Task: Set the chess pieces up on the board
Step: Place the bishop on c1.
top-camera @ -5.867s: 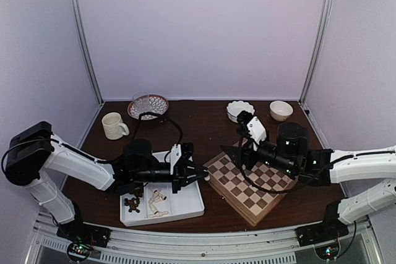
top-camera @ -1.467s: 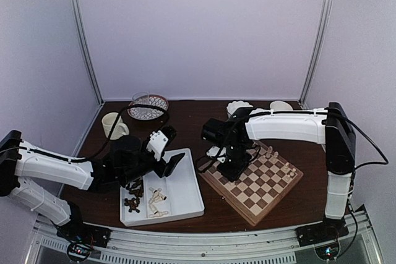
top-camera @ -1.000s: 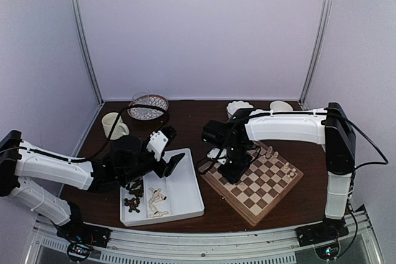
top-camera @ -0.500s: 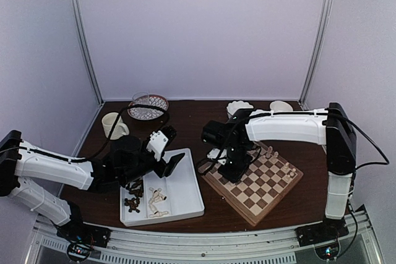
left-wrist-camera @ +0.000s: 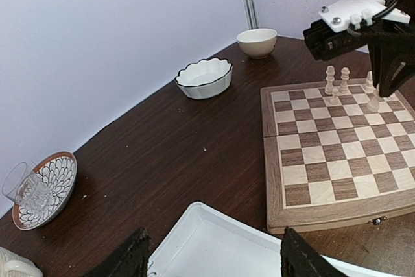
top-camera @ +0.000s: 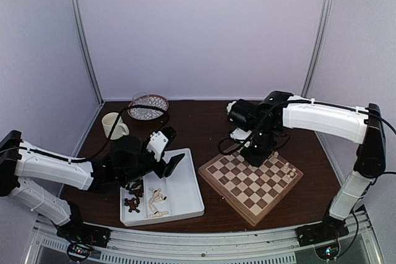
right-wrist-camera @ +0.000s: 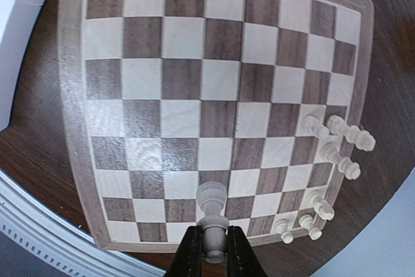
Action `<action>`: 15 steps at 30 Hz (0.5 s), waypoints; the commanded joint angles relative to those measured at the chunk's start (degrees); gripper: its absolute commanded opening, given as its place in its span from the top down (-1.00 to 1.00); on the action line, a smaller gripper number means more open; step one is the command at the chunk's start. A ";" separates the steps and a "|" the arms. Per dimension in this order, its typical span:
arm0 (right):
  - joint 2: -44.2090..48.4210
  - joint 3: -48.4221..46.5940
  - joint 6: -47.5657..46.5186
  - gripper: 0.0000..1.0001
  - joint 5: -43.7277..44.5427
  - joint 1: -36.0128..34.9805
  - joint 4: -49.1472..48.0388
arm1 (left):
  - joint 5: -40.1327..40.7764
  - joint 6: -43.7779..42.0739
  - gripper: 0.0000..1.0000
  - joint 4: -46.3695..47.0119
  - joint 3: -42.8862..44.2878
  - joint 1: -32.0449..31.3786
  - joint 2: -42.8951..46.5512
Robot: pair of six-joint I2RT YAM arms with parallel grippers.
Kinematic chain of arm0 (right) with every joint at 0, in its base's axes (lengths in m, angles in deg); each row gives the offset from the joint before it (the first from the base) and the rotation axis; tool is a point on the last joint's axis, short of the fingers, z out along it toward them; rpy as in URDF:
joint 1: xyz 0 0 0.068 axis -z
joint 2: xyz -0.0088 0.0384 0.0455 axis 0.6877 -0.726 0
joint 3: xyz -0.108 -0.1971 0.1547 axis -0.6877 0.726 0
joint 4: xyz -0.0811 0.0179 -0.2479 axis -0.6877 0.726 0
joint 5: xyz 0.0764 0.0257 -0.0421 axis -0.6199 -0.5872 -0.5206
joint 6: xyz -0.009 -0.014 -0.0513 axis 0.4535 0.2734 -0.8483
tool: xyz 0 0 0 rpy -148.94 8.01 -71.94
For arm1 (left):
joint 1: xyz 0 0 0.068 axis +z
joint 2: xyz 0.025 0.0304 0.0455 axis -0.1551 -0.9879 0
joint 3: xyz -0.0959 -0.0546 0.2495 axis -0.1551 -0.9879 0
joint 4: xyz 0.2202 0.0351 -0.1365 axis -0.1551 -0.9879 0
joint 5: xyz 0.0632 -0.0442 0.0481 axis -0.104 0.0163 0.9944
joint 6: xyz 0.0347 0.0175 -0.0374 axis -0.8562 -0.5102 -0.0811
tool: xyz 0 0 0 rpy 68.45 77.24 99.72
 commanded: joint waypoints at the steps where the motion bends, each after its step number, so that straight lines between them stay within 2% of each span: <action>1: 4.45 3.03 1.79 0.76 3.99 4.25 1.88 | -0.99 -0.40 -0.38 2.37 -0.37 0.11 1.14; 8: 10.00 6.02 1.91 0.76 3.63 10.72 1.55 | -1.63 0.09 -0.38 2.19 -0.28 0.10 1.25; 15: 9.15 6.69 1.51 0.77 2.51 15.79 1.03 | -1.83 0.56 -0.38 2.10 -0.36 0.09 1.36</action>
